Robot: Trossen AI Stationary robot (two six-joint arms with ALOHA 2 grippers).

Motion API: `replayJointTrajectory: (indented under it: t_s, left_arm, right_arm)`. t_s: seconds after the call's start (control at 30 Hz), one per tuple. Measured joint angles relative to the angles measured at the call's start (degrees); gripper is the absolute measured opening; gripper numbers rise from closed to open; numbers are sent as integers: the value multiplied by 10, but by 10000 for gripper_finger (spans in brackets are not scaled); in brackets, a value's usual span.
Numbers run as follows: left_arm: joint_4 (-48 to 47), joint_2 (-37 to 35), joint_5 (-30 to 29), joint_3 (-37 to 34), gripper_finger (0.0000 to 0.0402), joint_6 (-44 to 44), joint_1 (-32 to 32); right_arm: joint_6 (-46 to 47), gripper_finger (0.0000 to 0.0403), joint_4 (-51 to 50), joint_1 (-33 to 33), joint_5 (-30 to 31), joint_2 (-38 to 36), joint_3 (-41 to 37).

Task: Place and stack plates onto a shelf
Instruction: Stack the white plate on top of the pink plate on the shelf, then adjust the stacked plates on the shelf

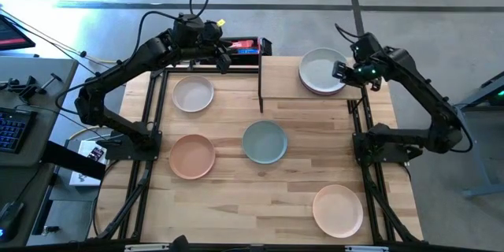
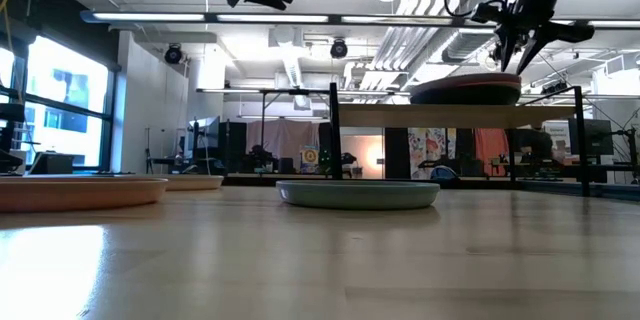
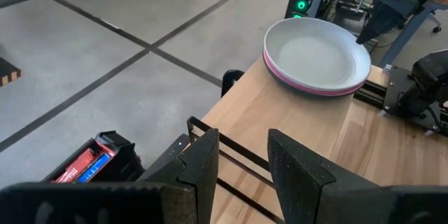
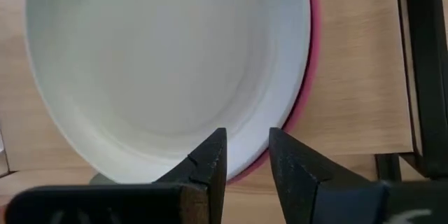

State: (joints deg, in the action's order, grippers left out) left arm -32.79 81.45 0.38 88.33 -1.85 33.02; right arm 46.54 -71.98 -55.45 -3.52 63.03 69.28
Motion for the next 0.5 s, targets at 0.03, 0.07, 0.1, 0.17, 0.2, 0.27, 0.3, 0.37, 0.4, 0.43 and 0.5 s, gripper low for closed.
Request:
replayJointTrajectory:
  t_s: [0.03, 0.07, 0.1, 0.17, 0.2, 0.27, 0.3, 0.37, 0.4, 0.43, 0.5]
  left_arm:
    - [-1, 0, 0, 0, 111, 0, 0]
    - [-3, 0, 0, 0, 111, 0, 0]
    - [-4, 0, 0, 0, 111, 0, 0]
    - [-2, 0, 0, -3, 111, 0, 0]
    - [-4, 0, 0, -4, 111, 0, 0]
    - [-5, 4, 0, -4, 111, 0, 0]
    - [-6, 8, 4, -4, 111, 0, 0]
    - [-9, 16, 6, -4, 111, 0, 0]
    - [-9, 20, 6, -4, 111, 0, 0]
    - [-8, 23, 6, -4, 111, 0, 0]
    - [-7, 29, 6, -4, 111, 0, 0]
  right_arm:
    - [1, 92, 0, 0, -1, -1, 0]
    - [6, 92, 0, 0, -5, -4, 0]
    - [11, 92, 0, 0, -11, -8, 0]
    - [12, 92, 0, 0, -13, -18, 0]
    - [15, 92, 0, 0, -13, -23, 0]
    - [20, 92, 2, 0, -13, -31, 0]
    - [21, 92, 6, 1, -16, -35, 0]
    - [21, 92, 21, 11, -28, -37, 0]
    - [21, 92, 32, 19, -33, -37, 0]
    - [25, 92, 46, 30, -36, -36, 0]
    - [37, 92, 79, 58, -38, -35, 0]
